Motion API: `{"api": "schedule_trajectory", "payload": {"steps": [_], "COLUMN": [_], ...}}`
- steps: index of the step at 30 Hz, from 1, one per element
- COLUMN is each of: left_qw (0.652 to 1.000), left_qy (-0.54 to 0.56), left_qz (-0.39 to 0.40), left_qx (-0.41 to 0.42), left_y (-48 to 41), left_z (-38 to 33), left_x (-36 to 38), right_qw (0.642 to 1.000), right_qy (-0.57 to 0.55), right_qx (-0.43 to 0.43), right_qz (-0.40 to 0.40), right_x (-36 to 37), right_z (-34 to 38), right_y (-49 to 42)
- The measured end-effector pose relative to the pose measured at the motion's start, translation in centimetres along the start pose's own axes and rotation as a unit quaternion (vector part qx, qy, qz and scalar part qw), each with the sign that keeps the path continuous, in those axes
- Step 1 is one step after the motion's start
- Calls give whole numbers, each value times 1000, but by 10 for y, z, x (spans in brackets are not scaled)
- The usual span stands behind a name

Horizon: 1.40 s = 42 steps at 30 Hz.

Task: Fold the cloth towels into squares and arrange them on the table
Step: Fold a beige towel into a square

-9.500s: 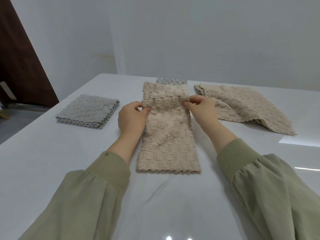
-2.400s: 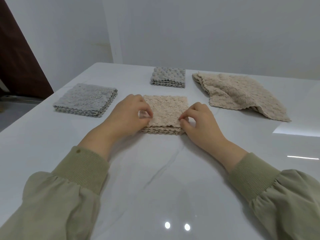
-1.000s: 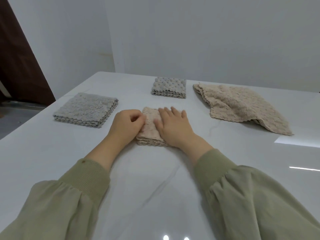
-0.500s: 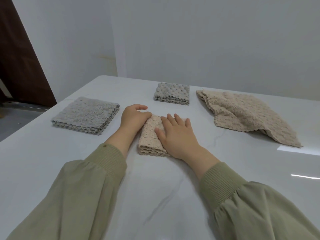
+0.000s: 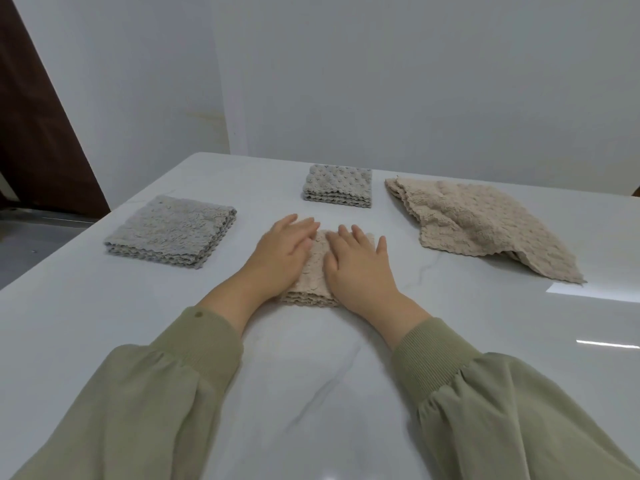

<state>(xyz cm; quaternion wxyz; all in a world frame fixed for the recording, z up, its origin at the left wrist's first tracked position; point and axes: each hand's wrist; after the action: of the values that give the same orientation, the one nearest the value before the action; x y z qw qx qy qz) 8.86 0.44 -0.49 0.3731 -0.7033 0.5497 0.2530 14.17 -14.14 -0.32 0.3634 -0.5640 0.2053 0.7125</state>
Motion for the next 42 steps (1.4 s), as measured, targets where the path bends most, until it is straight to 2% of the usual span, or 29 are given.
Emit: {"api": "schedule_trajectory", "payload": {"steps": [2,4,7,9,11,13,15,17,22,24,28,33,42], "left_qw": [983,967,976,992,999,994,983,974,936,937,954,968,967], "left_qy": [-117,-175,-157,-91,-50,-77,-126,-165,-291,-295,-261,-196,-140], "left_qz": [131,168,130,72,21,-2,14,40,22,40,43,19,40], "left_qx": [-53,-73,-71,-57,-2,79,135,149,196,181,138,153,207], "left_y": [2,4,9,13,21,31,40,47,48,51,58,82,130], "left_z": [4,6,6,7,1,-9,-15,-16,-13,-14,-22,-37,-54], "left_x": [5,4,2,0,-7,-13,-14,-14,-19,-17,-13,-12,-12], "right_qw": [998,995,993,996,993,988,981,975,963,962,969,967,961], "right_qy": [19,18,-3,-53,-113,-105,-38,32,143,162,140,49,-32], "right_qx": [21,56,78,57,4,-87,-169,-207,-217,-212,-200,-225,-272], "right_qz": [59,84,90,46,-27,-72,-82,-72,-72,-56,-34,-105,-45], "right_x": [2,-1,-4,-6,-12,-19,-19,-16,-24,-24,-26,-33,-41], "right_z": [-5,-12,-26,-33,-38,-39,-40,-40,-45,-46,-41,-29,-15], "right_y": [-1,-1,1,8,18,32,45,52,49,47,51,82,138]}}
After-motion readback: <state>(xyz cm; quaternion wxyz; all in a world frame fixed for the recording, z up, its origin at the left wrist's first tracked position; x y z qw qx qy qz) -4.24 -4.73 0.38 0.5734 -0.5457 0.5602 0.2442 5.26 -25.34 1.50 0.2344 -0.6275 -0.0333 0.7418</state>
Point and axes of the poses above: each hand's wrist, its own y-axis away from the middle knuckle, its own x-axis out of the palm, z = x × y, and after that the axes turned 6 degrees about z, right-handed
